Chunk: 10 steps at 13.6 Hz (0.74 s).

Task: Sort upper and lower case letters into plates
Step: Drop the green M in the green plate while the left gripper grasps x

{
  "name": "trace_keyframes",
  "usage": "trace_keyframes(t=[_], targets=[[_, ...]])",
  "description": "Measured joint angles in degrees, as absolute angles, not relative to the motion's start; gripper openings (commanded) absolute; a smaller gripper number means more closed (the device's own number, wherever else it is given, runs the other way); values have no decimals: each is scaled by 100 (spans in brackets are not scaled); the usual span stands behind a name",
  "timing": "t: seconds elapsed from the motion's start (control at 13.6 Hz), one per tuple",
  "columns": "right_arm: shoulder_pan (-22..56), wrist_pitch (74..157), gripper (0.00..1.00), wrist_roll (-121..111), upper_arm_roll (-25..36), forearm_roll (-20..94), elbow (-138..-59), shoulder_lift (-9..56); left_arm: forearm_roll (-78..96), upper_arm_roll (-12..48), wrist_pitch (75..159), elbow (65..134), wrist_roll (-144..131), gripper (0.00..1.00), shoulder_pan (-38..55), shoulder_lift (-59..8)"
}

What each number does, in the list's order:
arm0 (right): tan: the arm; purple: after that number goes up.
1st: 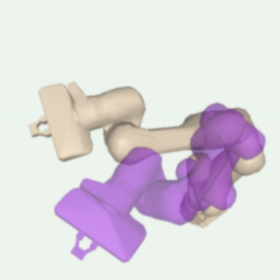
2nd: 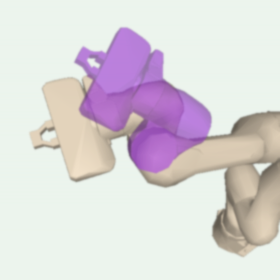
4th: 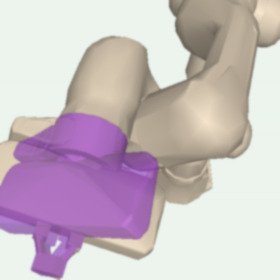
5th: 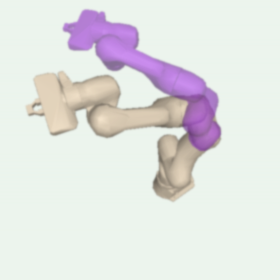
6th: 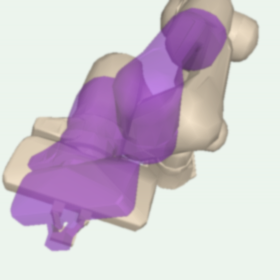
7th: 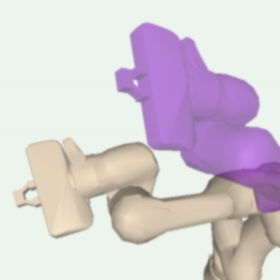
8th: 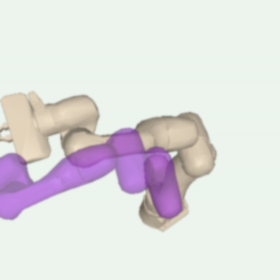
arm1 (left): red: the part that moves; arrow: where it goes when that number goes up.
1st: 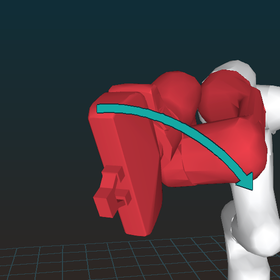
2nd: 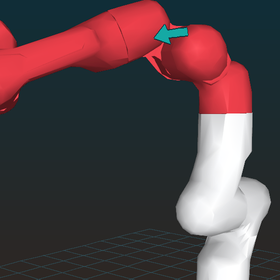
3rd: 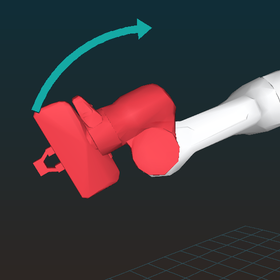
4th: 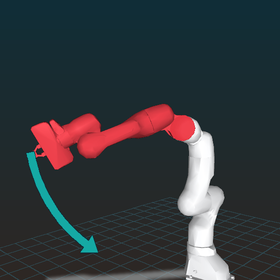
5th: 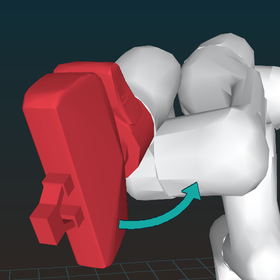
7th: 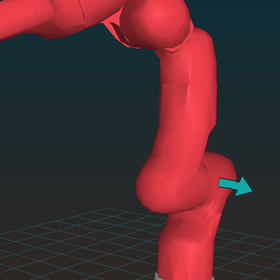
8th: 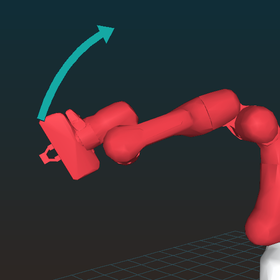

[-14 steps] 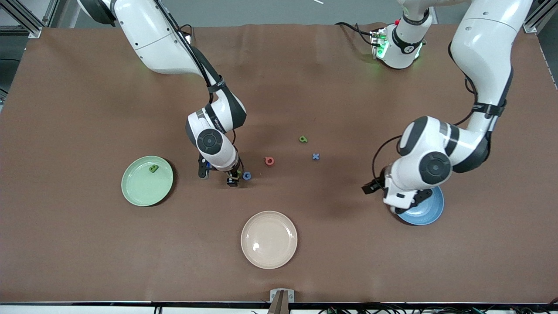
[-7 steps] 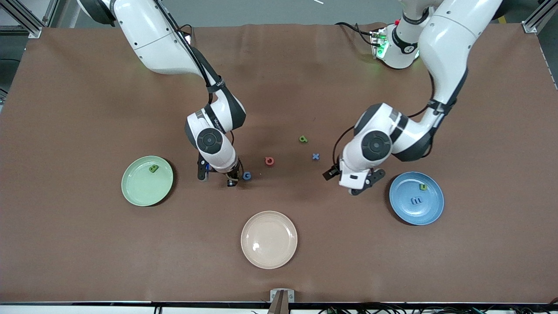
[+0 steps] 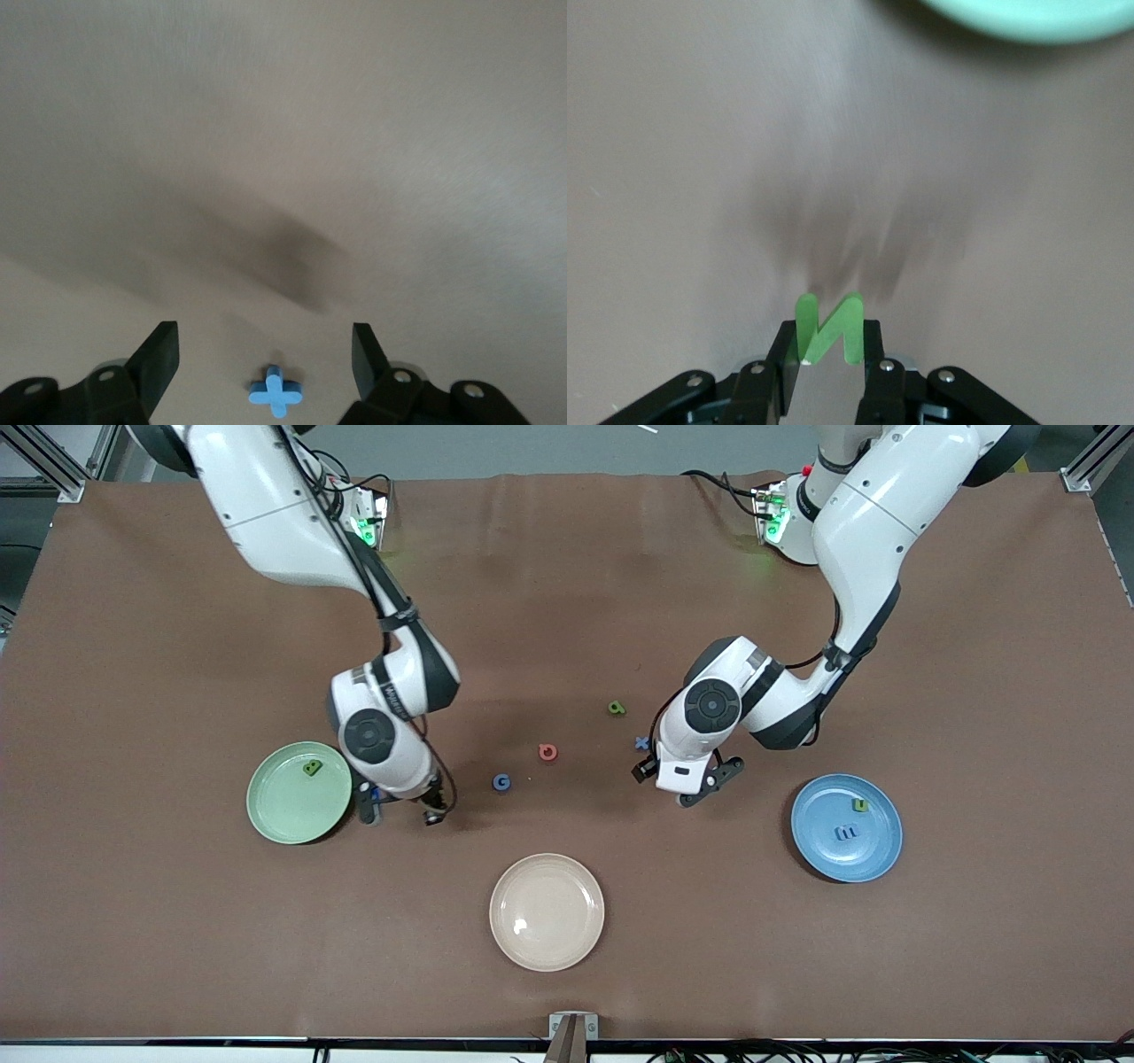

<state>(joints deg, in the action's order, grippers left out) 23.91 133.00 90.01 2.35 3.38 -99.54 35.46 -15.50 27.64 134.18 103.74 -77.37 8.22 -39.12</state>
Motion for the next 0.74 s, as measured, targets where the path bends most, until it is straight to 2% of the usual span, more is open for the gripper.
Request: trace_keyframes(t=[0.22,0.37,0.52,0.74], targets=[[1857,12723,0,7679,236,344,-10095,2995,-1744,2771,13777,10624,-8222,79,1033,-3911],[1424,12685,0,6704,237,504,-10552,2607,-2163,2773,13797,10668,-8645,77,1149,-3909],[960,12828,0,5734,239,749,-11084,2363,-2547,2770,13824,10727,-8977,73,1152,-3909],[585,13504,0,5002,236,814,-11847,2263,-2627,2770,14014,10855,-9158,68,1145,-3881]])
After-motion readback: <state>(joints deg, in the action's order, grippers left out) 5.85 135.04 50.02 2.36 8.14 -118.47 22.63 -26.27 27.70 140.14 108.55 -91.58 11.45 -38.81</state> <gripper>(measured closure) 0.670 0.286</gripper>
